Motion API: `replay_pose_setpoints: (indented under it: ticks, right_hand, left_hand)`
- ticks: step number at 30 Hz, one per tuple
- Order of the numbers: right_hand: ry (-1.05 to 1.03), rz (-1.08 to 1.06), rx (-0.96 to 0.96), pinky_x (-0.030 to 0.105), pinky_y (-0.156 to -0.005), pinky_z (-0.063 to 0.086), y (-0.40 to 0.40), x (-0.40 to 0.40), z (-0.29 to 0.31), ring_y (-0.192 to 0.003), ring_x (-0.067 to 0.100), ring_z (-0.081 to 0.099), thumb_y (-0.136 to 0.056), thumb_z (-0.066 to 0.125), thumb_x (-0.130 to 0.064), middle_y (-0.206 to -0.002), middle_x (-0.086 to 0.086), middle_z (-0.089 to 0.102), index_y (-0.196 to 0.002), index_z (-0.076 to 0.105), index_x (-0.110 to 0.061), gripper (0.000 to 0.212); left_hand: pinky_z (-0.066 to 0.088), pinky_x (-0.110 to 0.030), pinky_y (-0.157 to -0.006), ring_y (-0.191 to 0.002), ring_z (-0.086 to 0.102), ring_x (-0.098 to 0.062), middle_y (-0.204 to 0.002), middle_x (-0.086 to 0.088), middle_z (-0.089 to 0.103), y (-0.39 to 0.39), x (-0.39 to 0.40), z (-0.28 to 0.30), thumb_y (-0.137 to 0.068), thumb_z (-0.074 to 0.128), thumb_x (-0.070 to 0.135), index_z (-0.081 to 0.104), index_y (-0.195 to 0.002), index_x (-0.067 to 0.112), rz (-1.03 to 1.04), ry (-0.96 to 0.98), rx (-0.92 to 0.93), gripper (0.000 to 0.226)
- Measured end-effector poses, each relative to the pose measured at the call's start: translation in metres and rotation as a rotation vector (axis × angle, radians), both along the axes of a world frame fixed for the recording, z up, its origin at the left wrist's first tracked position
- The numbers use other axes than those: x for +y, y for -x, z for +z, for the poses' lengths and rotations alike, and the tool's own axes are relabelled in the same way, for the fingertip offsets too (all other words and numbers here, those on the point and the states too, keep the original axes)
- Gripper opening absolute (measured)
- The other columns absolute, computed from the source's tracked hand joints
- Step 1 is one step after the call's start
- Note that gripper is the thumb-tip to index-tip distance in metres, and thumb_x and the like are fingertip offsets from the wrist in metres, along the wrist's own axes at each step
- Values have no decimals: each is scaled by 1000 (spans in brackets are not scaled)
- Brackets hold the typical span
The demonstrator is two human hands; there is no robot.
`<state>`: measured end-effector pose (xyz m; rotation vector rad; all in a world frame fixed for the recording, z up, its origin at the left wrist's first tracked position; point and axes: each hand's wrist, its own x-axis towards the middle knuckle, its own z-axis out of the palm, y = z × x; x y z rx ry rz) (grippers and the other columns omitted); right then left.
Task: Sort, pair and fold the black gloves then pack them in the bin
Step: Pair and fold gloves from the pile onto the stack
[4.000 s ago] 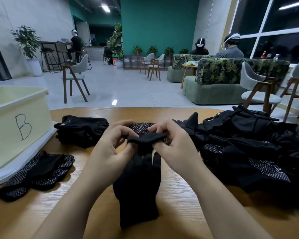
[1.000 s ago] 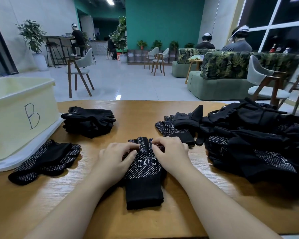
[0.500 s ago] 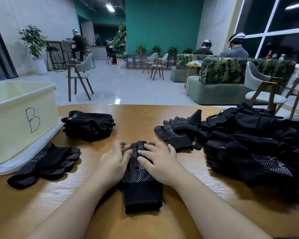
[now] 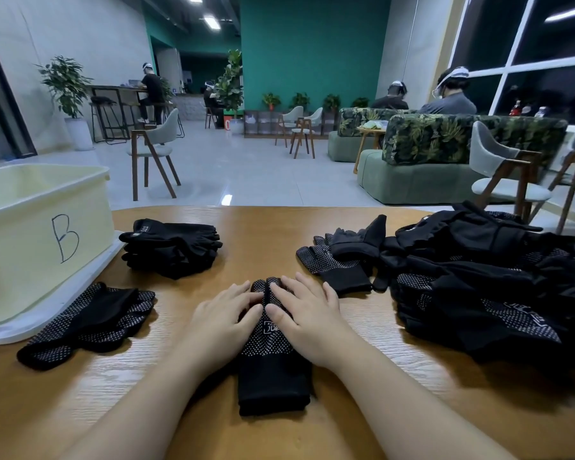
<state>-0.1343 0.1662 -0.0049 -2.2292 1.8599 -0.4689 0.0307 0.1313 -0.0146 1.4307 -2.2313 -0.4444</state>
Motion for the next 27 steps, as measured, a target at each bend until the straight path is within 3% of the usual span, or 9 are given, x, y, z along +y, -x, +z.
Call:
replay_pose_setpoints:
  ticks: [2, 4, 6, 9, 12, 16, 18, 20, 27]
  right_hand:
    - [21, 1, -46, 42, -115, -11, 5, 4, 3, -143, 2, -8, -101, 24, -46, -157, -15, 11, -149, 22, -33, 50]
    - [11, 5, -68, 37, -116, -8, 14, 13, 4, -142, -2, -9, -102, 26, -42, -157, -18, 8, -150, 18, -31, 50]
    - [-52, 37, -81, 29, -117, -4, 22, 28, 4, -137, -9, -10, -102, 25, -41, -158, -17, 3, -151, 11, -28, 53]
    - [-110, 86, 26, 23, -116, -5, 26, 51, 0, -140, -7, -10, -93, 11, -60, -157, -18, -1, -152, 4, -26, 68]
    - [-41, 110, 102, 21, -116, -6, 27, 67, -6, -136, -11, -16, -77, -10, -68, -156, -22, -6, -151, 3, -30, 85]
    - [-27, 233, 74, 15, -110, -16, 30, 83, -7, -133, -17, -20, -69, 3, -46, -147, -35, -9, -147, 11, -44, 79]
    - [-33, 270, 54, 12, -108, -17, 31, 87, -4, -131, -22, -17, -69, 11, -49, -142, -40, -7, -144, 18, -49, 75]
    - [-22, 275, 26, 12, -108, -13, 30, 89, -1, -130, -24, -10, -70, 17, -55, -139, -44, 1, -142, 25, -50, 72]
    - [87, 226, -146, 23, -109, 23, 30, 78, -9, -122, -13, 28, -85, 45, -38, -121, -39, 37, -112, 60, -42, 31]
  left_hand:
    - [13, -34, -118, -142, 17, -2, -150, 17, 27, -7, 3, 0, -85, 33, 51, 42, -135, 40, -39, -43, 152, 52]
    - [15, -34, -119, -141, 18, -2, -145, 19, 28, -16, 6, 0, -90, 43, 42, 40, -128, 43, -69, -84, 316, 39]
    - [11, -28, -118, -140, 13, 4, -144, 23, 26, -26, 13, -2, -97, 49, 28, 35, -126, 45, -101, -105, 311, 36]
    - [5, -20, -116, -134, 0, 19, -142, 37, 14, -38, 28, -6, -81, 43, 67, 25, -128, 52, -182, -73, 135, 52]
    - [2, -12, -113, -132, -3, 23, -137, 50, 8, -43, 43, -7, -60, 14, 95, 19, -129, 55, -266, 2, 9, 80]
    - [9, -6, -111, -133, 17, 18, -132, 55, 13, -48, 64, -1, -82, 46, 59, 39, -130, 53, -369, -78, 99, 48]
    - [10, -4, -109, -132, 19, 19, -133, 53, 17, -50, 70, 5, -84, 51, 39, 35, -127, 65, -398, -113, 113, 53]
    - [9, -4, -109, -133, 18, 19, -133, 53, 16, -48, 72, 10, -79, 46, 41, 19, -124, 71, -420, -124, 64, 60]
    - [15, -7, -110, -132, 25, 16, -133, 49, 28, -47, 72, 10, -71, 42, 42, 36, -122, 64, -410, -114, 110, 56]
